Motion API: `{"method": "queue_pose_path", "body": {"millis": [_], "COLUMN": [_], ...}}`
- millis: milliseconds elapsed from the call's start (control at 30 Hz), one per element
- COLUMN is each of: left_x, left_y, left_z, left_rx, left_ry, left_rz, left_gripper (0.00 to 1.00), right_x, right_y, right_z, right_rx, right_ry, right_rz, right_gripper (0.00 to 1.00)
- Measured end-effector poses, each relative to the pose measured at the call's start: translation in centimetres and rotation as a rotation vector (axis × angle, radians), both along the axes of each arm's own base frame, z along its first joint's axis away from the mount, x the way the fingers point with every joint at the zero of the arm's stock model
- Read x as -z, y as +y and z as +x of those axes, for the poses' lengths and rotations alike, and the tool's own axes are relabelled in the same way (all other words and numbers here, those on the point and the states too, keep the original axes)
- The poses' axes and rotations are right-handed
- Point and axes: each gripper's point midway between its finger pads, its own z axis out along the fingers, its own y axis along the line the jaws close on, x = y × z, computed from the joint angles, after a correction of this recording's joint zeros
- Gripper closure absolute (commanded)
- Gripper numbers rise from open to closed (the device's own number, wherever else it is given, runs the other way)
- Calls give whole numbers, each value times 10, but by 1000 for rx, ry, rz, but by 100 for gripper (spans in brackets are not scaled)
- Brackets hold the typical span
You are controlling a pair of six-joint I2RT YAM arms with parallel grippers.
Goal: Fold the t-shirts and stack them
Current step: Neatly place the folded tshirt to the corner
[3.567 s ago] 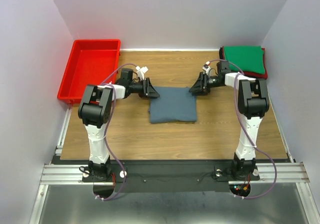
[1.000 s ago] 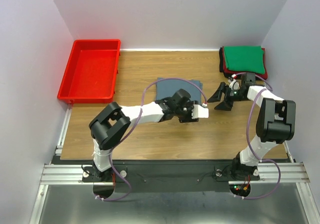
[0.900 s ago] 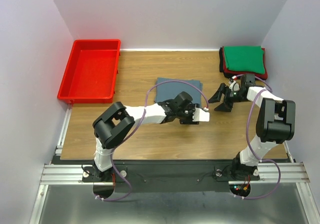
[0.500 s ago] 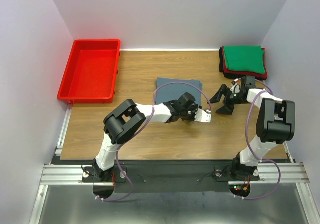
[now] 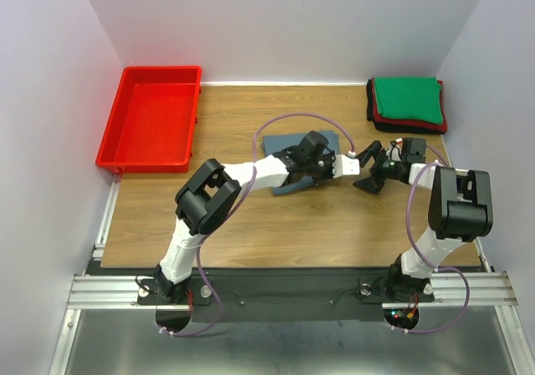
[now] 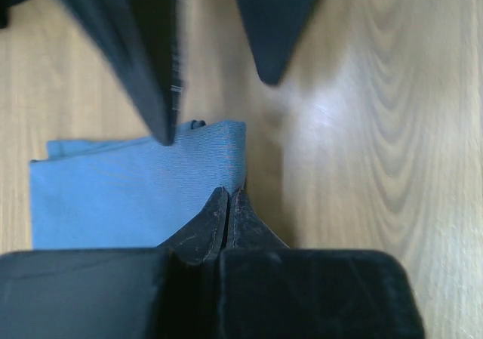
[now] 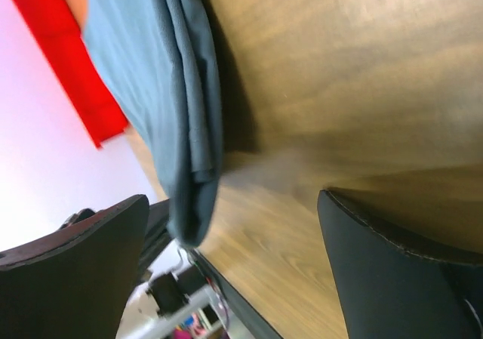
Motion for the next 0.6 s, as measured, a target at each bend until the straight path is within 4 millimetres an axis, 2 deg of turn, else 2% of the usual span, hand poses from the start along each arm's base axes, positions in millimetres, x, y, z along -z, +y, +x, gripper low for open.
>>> {"method": "queue_pose_path", "body": {"millis": [200,400,600], "left_x": [-13,-16,-15], "left_y": [4,2,4], "left_z": [11,6,4], "left_rx": [-40,-34,-27], "left_ry": [87,130,157], "left_rz": [-50,-61,-60], "left_gripper": [100,100,100], "right_x": [-8,-2,1], "right_y": [16,41,56], "right_z": [20,48,89], "right_rx": [54,66,82], "right_ry": [-75,-133,-189], "right_rz": [35,37,26], "right_gripper": [0,16,24]}}
